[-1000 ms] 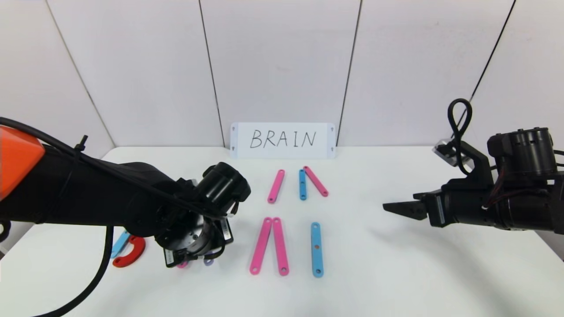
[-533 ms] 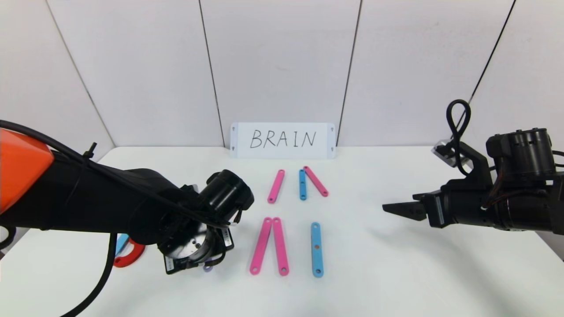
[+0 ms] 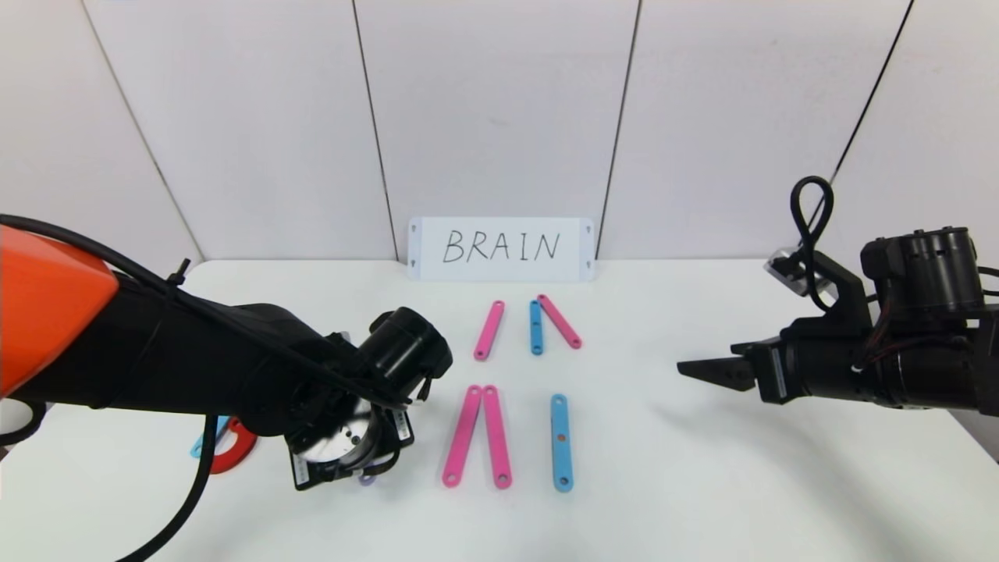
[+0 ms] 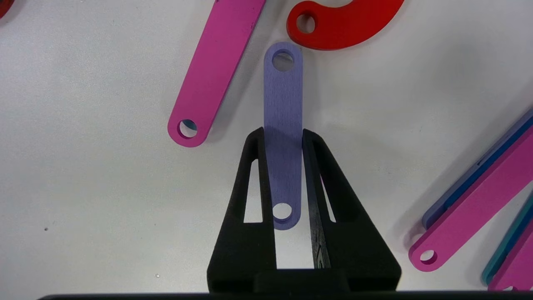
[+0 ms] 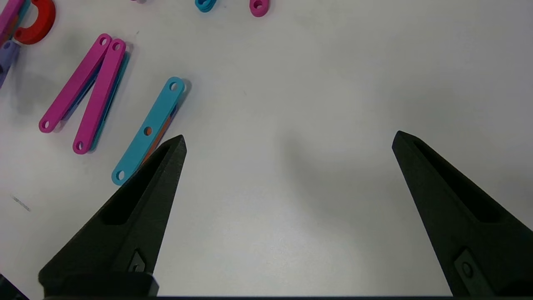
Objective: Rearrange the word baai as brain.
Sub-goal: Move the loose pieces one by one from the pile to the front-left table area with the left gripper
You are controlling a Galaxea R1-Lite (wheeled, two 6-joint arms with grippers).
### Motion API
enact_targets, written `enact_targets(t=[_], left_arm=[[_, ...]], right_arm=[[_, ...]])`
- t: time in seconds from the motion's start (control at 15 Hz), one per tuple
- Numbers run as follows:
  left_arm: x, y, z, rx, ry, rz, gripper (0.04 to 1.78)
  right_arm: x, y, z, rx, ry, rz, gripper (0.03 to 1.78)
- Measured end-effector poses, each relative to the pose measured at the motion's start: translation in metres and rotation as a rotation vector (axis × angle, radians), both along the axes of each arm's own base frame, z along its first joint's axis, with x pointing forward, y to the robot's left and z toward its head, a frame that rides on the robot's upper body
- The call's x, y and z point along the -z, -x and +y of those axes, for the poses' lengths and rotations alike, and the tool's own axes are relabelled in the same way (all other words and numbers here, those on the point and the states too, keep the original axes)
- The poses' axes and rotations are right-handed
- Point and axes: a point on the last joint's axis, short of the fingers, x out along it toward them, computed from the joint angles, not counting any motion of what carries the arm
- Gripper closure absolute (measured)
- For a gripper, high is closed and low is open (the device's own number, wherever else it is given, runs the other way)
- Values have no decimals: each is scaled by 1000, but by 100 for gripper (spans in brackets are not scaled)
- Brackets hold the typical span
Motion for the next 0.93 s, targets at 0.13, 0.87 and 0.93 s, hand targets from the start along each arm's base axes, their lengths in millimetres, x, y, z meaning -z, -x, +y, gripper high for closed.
enact_targets(t=[0.13, 0.87, 0.93], left_arm=[[2, 0, 0, 0, -2, 3, 155], [5, -3, -1, -3, -6, 4, 155], [6, -3, -1, -3, -6, 5, 155]], right_arm=[[0, 0, 0, 1, 0, 0, 8], [0, 1, 0, 0, 0, -1, 8], [0, 1, 0, 0, 0, -1, 8]])
